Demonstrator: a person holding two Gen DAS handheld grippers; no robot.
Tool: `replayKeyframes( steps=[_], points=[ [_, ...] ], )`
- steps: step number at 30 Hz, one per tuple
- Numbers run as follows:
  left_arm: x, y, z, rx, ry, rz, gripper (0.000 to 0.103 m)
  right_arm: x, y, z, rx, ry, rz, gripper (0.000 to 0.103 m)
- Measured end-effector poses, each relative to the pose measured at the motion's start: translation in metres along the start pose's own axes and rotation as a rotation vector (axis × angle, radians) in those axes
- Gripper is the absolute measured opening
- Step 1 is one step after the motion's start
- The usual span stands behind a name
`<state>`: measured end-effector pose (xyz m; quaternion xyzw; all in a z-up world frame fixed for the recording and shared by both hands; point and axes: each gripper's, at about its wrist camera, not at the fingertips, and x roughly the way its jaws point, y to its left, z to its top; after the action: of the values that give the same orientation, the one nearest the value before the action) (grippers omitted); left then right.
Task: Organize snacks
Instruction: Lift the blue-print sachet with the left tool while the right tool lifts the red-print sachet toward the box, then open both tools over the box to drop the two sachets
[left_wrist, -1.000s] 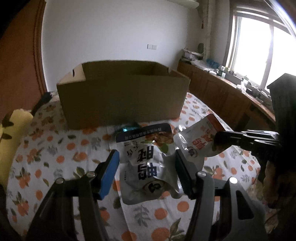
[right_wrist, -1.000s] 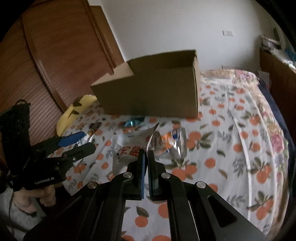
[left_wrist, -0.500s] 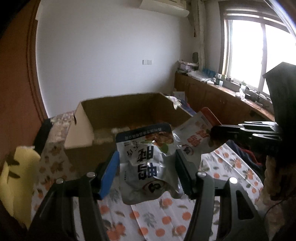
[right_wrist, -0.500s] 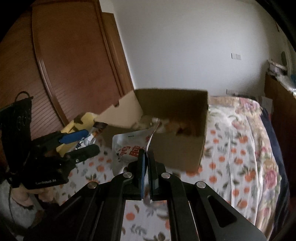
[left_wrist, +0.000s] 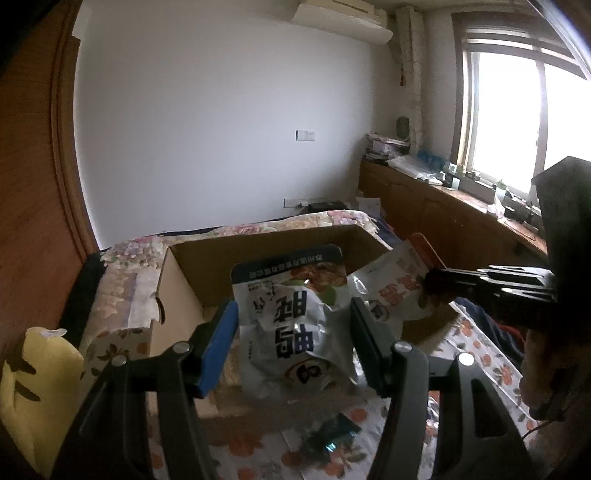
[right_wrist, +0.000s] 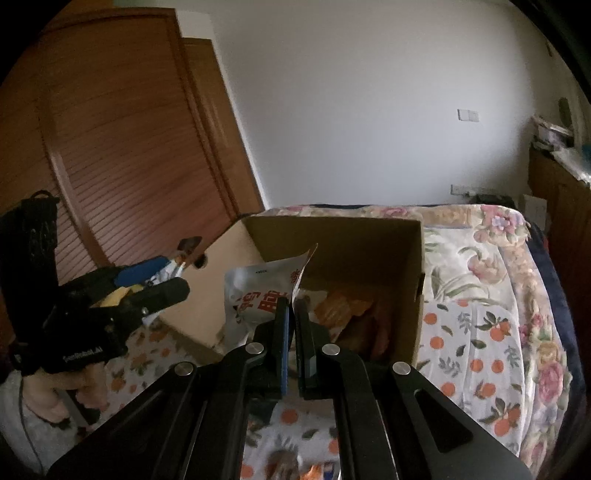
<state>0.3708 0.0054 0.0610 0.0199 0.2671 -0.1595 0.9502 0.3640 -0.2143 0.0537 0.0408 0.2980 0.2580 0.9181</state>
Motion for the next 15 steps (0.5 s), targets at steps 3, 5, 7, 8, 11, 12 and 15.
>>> replayKeyframes(
  steps=[3, 5, 7, 8, 11, 12, 15],
  points=[
    [0.017, 0.006, -0.002, -0.002, 0.027, 0.0, 0.06, 0.014, -0.001, 0.0, -0.009, 0.017, -0.016, 0.001],
    [0.026, 0.008, -0.006, -0.011, 0.039, 0.0, 0.06, 0.022, -0.001, -0.002, -0.015, 0.032, -0.022, 0.001],
    [0.033, 0.01, -0.008, -0.016, 0.048, -0.002, 0.06, 0.032, 0.0, -0.006, -0.022, 0.05, -0.031, 0.001],
    [0.036, 0.01, -0.009, -0.018, 0.053, -0.002, 0.06, 0.036, 0.0, -0.008, -0.023, 0.059, -0.034, 0.001],
    [0.043, 0.007, -0.013, -0.02, 0.07, 0.001, 0.061, 0.046, -0.003, -0.014, -0.022, 0.075, -0.046, 0.001],
    [0.044, 0.007, -0.014, -0.022, 0.074, 0.002, 0.061, 0.047, -0.003, -0.015, -0.02, 0.077, -0.049, 0.001],
    [0.049, 0.008, -0.018, -0.034, 0.08, 0.014, 0.061, 0.053, -0.004, -0.018, -0.026, 0.095, -0.081, 0.005]
  ],
)
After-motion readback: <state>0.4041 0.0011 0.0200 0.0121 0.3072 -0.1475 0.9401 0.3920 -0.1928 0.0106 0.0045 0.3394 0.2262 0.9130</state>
